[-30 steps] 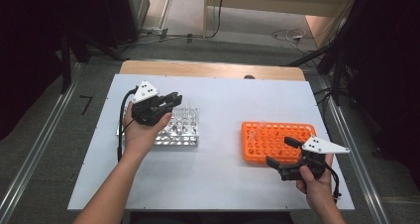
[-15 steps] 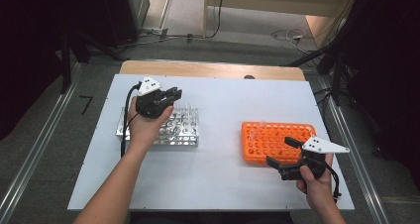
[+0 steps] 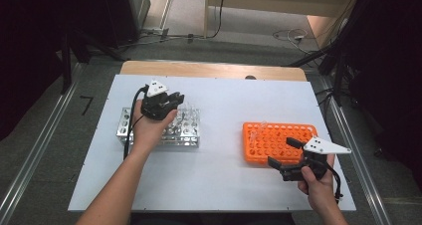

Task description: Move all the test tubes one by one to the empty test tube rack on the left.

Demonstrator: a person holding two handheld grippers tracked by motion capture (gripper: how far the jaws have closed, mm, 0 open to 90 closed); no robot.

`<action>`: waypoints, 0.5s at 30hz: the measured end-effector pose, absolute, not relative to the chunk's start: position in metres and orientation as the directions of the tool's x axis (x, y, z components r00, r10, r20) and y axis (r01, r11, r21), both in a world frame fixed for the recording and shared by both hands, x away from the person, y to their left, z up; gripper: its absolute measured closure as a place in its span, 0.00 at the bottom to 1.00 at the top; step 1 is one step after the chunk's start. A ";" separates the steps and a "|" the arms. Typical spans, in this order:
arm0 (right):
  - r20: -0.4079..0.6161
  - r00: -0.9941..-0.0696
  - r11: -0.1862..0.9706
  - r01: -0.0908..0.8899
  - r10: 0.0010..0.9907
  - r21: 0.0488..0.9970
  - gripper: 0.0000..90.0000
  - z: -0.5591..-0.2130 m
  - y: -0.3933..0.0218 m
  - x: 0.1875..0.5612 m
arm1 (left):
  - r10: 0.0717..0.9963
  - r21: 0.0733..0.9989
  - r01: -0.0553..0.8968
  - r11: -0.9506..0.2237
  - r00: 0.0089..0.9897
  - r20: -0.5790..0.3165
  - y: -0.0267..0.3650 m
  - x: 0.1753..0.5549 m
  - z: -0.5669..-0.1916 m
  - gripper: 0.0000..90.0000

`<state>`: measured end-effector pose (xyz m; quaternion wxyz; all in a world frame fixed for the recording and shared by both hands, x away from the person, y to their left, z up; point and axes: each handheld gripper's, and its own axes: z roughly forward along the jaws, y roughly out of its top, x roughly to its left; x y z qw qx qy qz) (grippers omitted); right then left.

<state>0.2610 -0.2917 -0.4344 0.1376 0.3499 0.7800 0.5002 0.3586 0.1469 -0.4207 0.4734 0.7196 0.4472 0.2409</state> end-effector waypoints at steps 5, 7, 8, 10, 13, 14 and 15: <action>0.136 -0.715 0.253 0.410 0.686 0.876 0.00 -0.435 -0.292 0.261 | 0.875 0.884 0.439 -0.158 0.477 -0.080 0.147 0.358 -0.426 0.84; 0.135 -0.715 0.255 0.410 0.686 0.876 0.00 -0.435 -0.292 0.261 | 0.875 0.879 0.449 -0.157 0.477 -0.087 0.147 0.358 -0.428 0.84; 0.136 -0.714 0.255 0.411 0.687 0.875 0.00 -0.435 -0.292 0.261 | 0.875 0.876 0.455 -0.161 0.477 -0.087 0.147 0.357 -0.428 0.84; 0.135 -0.714 0.255 0.410 0.687 0.875 0.00 -0.435 -0.292 0.262 | 0.875 0.874 0.460 -0.160 0.475 -0.090 0.147 0.357 -0.429 0.83; 0.136 -0.710 0.255 0.415 0.691 0.873 0.00 -0.436 -0.293 0.262 | 0.873 0.870 0.466 -0.163 0.478 -0.093 0.147 0.356 -0.430 0.82; 0.135 -0.710 0.255 0.415 0.691 0.873 0.00 -0.436 -0.293 0.263 | 0.873 0.869 0.468 -0.163 0.479 -0.094 0.147 0.356 -0.429 0.82; 0.137 -0.708 0.253 0.416 0.692 0.873 0.00 -0.436 -0.293 0.263 | 0.872 0.869 0.467 -0.160 0.480 -0.098 0.147 0.356 -0.429 0.81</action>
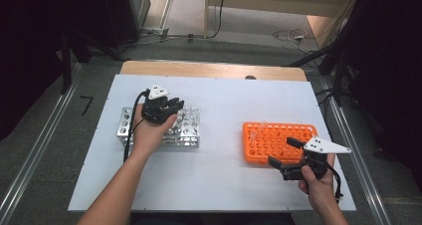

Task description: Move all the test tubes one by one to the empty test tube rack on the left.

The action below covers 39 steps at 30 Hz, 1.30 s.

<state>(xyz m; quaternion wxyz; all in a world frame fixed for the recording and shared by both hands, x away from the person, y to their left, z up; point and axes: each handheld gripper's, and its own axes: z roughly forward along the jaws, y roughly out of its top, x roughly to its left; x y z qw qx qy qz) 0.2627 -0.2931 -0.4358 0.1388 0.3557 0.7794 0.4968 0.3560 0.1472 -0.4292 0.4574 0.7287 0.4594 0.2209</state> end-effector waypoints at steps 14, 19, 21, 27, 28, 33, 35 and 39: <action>0.176 -0.687 0.226 0.453 0.705 0.863 0.12 -0.437 -0.290 0.276 | 0.842 0.900 0.428 -0.087 0.513 -0.163 0.154 0.328 -0.416 0.53; 0.160 -0.649 0.233 0.477 0.744 0.848 0.22 -0.439 -0.285 0.286 | 0.825 0.910 0.408 -0.072 0.537 -0.175 0.156 0.310 -0.413 0.39; 0.152 -0.643 0.241 0.480 0.750 0.843 0.27 -0.441 -0.282 0.291 | 0.821 0.913 0.400 -0.074 0.544 -0.172 0.155 0.302 -0.411 0.33; 0.143 -0.624 0.265 0.514 0.769 0.816 0.38 -0.446 -0.276 0.305 | 0.823 0.917 0.390 -0.079 0.545 -0.160 0.153 0.280 -0.408 0.09; 0.143 -0.620 0.267 0.519 0.771 0.812 0.40 -0.448 -0.275 0.308 | 0.819 0.917 0.389 -0.084 0.552 -0.159 0.152 0.277 -0.408 0.04; 0.139 -0.612 0.280 0.536 0.778 0.796 0.50 -0.453 -0.269 0.317 | 0.789 0.927 0.366 -0.079 0.591 -0.166 0.150 0.261 -0.405 0.00; 0.137 -0.614 0.287 0.541 0.778 0.790 0.52 -0.454 -0.266 0.320 | 0.782 0.930 0.360 -0.077 0.600 -0.167 0.149 0.255 -0.405 0.00; 0.130 -0.613 0.296 0.543 0.779 0.786 0.59 -0.457 -0.260 0.325 | 0.772 0.930 0.361 -0.076 0.612 -0.174 0.147 0.245 -0.407 0.00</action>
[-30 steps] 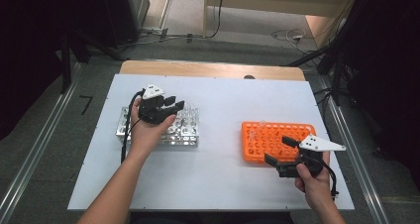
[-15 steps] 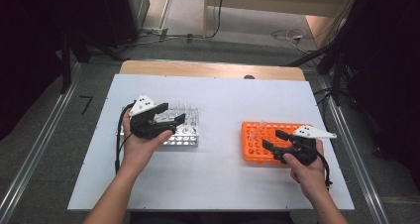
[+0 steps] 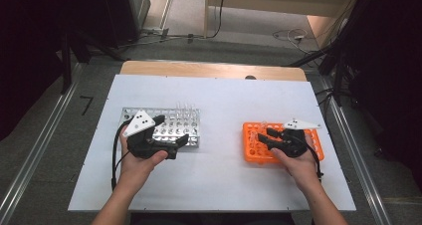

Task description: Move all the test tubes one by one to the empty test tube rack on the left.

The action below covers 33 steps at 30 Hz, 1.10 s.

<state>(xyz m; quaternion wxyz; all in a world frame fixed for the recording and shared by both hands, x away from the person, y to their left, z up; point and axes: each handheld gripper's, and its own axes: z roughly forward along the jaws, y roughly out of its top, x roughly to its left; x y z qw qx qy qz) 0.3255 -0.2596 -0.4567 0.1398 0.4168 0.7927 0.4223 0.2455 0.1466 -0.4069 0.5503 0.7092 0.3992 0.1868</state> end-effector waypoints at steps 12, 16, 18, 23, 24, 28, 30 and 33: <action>0.148 -0.573 0.281 0.590 0.806 0.757 0.76 -0.462 -0.244 0.338 | 0.756 0.914 0.394 -0.099 0.627 -0.188 0.138 0.226 -0.427 0.00; 0.135 -0.562 0.275 0.583 0.816 0.765 0.78 -0.463 -0.242 0.339 | 0.753 0.910 0.400 -0.109 0.631 -0.188 0.136 0.224 -0.431 0.00; 0.102 -0.559 0.289 0.567 0.823 0.771 0.80 -0.463 -0.240 0.339 | 0.751 0.910 0.402 -0.105 0.631 -0.192 0.136 0.224 -0.431 0.00; 0.092 -0.559 0.282 0.545 0.824 0.789 0.82 -0.463 -0.240 0.337 | 0.744 0.910 0.401 -0.107 0.639 -0.195 0.133 0.223 -0.432 0.00; 0.086 -0.559 0.282 0.538 0.825 0.795 0.82 -0.462 -0.241 0.336 | 0.741 0.910 0.400 -0.109 0.643 -0.194 0.133 0.223 -0.432 0.00; 0.086 -0.564 0.264 0.509 0.821 0.820 0.82 -0.457 -0.244 0.332 | 0.735 0.911 0.396 -0.114 0.651 -0.191 0.131 0.222 -0.431 0.00; 0.081 -0.564 0.257 0.494 0.822 0.830 0.82 -0.451 -0.246 0.329 | 0.732 0.911 0.396 -0.117 0.654 -0.191 0.130 0.221 -0.431 0.00; 0.083 -0.569 0.245 0.476 0.818 0.845 0.82 -0.443 -0.251 0.324 | 0.724 0.912 0.394 -0.117 0.662 -0.193 0.129 0.221 -0.430 0.00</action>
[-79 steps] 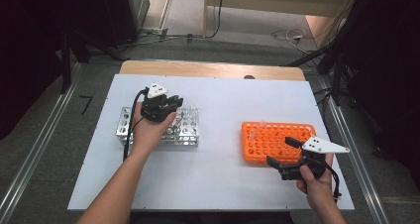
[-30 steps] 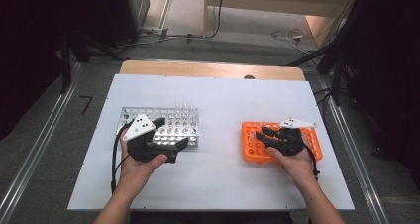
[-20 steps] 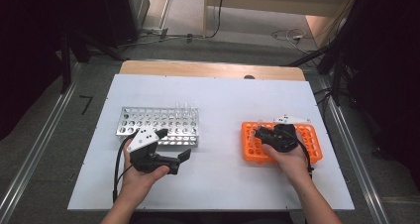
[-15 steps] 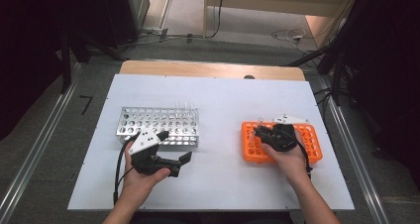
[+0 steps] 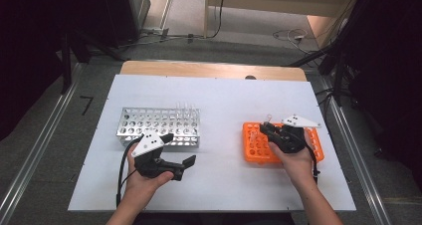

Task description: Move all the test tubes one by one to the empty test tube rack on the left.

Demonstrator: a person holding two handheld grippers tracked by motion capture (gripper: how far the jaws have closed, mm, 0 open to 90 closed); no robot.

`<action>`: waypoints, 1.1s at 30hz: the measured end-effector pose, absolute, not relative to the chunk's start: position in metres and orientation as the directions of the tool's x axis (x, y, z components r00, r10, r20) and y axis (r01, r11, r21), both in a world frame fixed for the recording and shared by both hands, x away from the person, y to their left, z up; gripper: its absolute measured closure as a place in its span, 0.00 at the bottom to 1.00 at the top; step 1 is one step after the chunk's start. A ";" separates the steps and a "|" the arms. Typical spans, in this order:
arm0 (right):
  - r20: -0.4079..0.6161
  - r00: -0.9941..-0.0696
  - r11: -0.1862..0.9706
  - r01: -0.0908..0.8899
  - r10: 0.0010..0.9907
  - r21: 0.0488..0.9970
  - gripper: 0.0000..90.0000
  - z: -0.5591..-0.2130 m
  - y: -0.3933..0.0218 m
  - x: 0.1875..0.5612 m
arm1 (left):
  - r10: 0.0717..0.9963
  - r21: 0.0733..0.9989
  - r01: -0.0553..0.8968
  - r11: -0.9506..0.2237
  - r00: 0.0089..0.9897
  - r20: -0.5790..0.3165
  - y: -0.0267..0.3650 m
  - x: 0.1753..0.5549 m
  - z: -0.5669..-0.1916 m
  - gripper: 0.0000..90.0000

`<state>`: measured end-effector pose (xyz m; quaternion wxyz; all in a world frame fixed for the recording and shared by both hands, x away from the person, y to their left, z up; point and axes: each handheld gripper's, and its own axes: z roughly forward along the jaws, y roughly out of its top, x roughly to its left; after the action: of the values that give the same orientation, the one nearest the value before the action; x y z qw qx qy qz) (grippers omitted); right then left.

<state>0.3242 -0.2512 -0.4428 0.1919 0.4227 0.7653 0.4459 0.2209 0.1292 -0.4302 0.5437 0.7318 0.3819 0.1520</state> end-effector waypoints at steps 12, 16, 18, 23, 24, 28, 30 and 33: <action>0.081 -0.637 0.254 0.417 0.767 0.873 0.82 -0.410 -0.262 0.288 | 0.711 0.918 0.379 -0.120 0.678 -0.187 0.125 0.218 -0.425 0.01; 0.084 -0.669 0.263 0.400 0.738 0.878 0.82 -0.402 -0.258 0.277 | 0.707 0.920 0.372 -0.121 0.683 -0.182 0.123 0.217 -0.423 0.01; 0.080 -0.684 0.274 0.393 0.725 0.878 0.82 -0.400 -0.253 0.272 | 0.703 0.921 0.369 -0.123 0.688 -0.182 0.122 0.216 -0.422 0.02; 0.077 -0.725 0.304 0.380 0.685 0.874 0.82 -0.401 -0.238 0.265 | 0.694 0.924 0.361 -0.124 0.697 -0.179 0.118 0.216 -0.419 0.02; 0.081 -0.733 0.308 0.379 0.676 0.873 0.82 -0.402 -0.235 0.264 | 0.692 0.925 0.359 -0.122 0.699 -0.180 0.117 0.215 -0.419 0.03; 0.082 -0.763 0.330 0.371 0.641 0.868 0.82 -0.408 -0.223 0.259 | 0.678 0.927 0.355 -0.122 0.712 -0.184 0.113 0.215 -0.417 0.04; 0.085 -0.777 0.340 0.367 0.624 0.866 0.82 -0.411 -0.217 0.257 | 0.669 0.928 0.353 -0.120 0.720 -0.187 0.110 0.214 -0.416 0.04; 0.089 -0.794 0.352 0.363 0.601 0.863 0.82 -0.415 -0.207 0.254 | 0.657 0.930 0.348 -0.120 0.730 -0.188 0.106 0.213 -0.414 0.05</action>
<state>0.2537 -0.2070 -0.4147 0.1227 0.2965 0.8129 0.4861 0.2127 0.1056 -0.4140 0.5687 0.7361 0.3411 0.1357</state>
